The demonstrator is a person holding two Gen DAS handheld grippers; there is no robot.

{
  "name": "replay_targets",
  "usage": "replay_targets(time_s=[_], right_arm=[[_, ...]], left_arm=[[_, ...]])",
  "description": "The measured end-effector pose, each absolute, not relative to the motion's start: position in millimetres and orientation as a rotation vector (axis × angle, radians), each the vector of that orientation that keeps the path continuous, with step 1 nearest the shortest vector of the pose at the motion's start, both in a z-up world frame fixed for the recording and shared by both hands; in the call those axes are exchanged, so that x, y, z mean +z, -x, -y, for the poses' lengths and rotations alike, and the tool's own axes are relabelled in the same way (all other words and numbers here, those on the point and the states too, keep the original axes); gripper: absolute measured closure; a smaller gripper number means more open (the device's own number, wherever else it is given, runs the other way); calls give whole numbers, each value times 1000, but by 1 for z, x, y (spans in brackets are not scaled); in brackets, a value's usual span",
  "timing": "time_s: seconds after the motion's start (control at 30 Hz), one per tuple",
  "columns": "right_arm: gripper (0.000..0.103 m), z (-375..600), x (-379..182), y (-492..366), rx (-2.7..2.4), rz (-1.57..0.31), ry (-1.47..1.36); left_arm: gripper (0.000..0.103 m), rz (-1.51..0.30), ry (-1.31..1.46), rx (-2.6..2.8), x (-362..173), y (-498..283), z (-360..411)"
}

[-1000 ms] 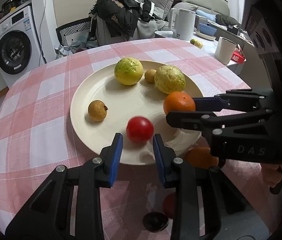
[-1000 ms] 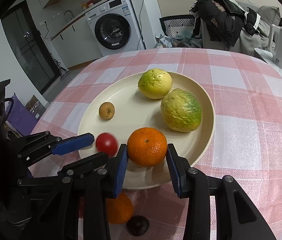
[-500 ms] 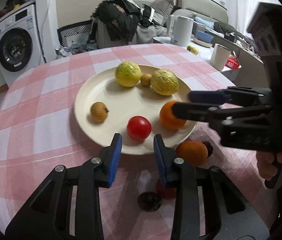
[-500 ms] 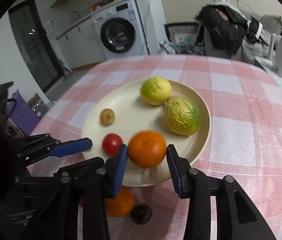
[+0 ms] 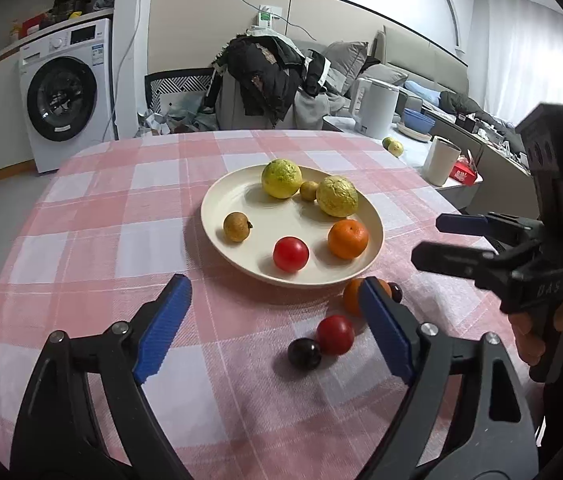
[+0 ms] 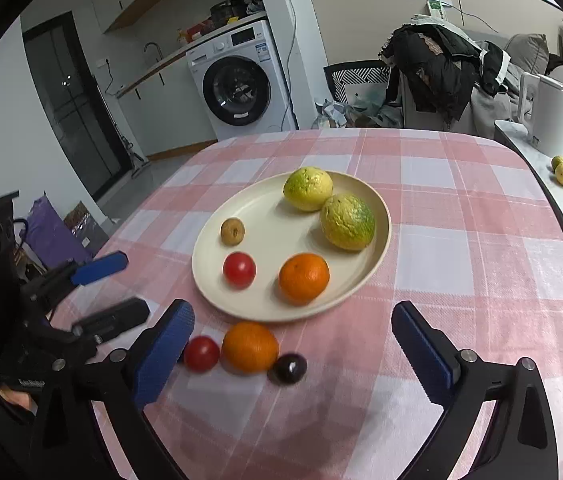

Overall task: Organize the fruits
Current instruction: 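Withdraw both open tools from the plate toward the remaining fruits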

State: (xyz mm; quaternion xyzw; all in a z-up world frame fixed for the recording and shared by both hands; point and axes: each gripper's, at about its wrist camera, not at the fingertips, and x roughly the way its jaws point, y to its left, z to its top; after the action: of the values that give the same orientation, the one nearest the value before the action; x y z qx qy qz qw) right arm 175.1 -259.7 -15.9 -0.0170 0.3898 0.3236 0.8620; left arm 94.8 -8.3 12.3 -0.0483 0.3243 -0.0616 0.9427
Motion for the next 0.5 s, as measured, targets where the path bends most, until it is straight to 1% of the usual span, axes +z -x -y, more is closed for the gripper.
replay_targets(time_s=[0.03, 0.07, 0.1, 0.3, 0.5], right_arm=[[0, 260, -15, -172, 678, -814, 53], [0, 260, -16, -169, 674, -815, 64], [0, 260, -17, -167, 670, -819, 74], [0, 259, -25, -162, 630, -839, 127], [0, 252, -37, -159, 634, -872, 175]], left_arm=[[7, -655, 98, -123, 14, -92, 9], [3, -646, 98, -119, 16, -88, 9], [1, -634, 96, -115, 18, -84, 9], [1, -619, 28, -103, 22, -74, 19], [1, -647, -16, -94, 13, -76, 22]])
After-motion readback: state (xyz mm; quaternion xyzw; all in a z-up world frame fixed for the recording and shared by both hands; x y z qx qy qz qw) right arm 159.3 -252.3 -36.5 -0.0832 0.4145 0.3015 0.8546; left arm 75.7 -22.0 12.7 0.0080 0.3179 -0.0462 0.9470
